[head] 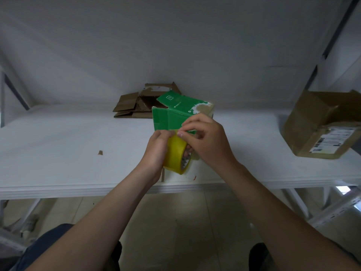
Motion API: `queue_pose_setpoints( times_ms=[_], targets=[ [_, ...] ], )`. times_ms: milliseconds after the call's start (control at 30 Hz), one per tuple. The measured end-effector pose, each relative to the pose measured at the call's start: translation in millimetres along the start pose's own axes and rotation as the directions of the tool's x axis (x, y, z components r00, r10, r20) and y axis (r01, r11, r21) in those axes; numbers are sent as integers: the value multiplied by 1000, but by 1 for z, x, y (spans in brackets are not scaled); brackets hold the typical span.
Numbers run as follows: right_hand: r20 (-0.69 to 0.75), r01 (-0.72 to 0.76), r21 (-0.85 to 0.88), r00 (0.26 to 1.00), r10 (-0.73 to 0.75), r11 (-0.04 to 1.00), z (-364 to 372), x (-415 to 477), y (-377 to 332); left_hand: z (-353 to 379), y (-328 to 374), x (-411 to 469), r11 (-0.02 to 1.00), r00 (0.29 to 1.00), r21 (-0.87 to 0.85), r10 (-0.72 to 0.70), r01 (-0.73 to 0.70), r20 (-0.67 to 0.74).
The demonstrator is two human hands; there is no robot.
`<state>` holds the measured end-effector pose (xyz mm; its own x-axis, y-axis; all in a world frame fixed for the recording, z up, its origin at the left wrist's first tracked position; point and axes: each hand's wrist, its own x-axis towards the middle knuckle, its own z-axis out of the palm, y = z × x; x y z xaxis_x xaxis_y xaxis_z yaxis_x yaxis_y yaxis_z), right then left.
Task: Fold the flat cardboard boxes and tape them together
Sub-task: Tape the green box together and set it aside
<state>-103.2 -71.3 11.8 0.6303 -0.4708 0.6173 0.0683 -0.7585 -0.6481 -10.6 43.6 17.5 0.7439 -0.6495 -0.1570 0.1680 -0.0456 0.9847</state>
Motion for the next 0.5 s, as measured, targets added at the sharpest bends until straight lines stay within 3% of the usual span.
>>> queue_pose_setpoints(
  times_ms=[100,267,367,500],
  targets=[
    [37,48,-49,998,-46,998,-1,0,0,1,-3,3,1000,1000,-20,-6,6,-6],
    [233,205,-244,961,-148,948,-7,-4,-2,-1,-6,7,999,998,8,-32,32,-61],
    [181,174,-419,978,-105,891,-13,-3,0,1,-8,8,999,997,36,-20,23,-77],
    [70,17,-435,997,15,900,-14,1,4,5,-10,9,1000,998,19,9,-8,-63]
  ],
)
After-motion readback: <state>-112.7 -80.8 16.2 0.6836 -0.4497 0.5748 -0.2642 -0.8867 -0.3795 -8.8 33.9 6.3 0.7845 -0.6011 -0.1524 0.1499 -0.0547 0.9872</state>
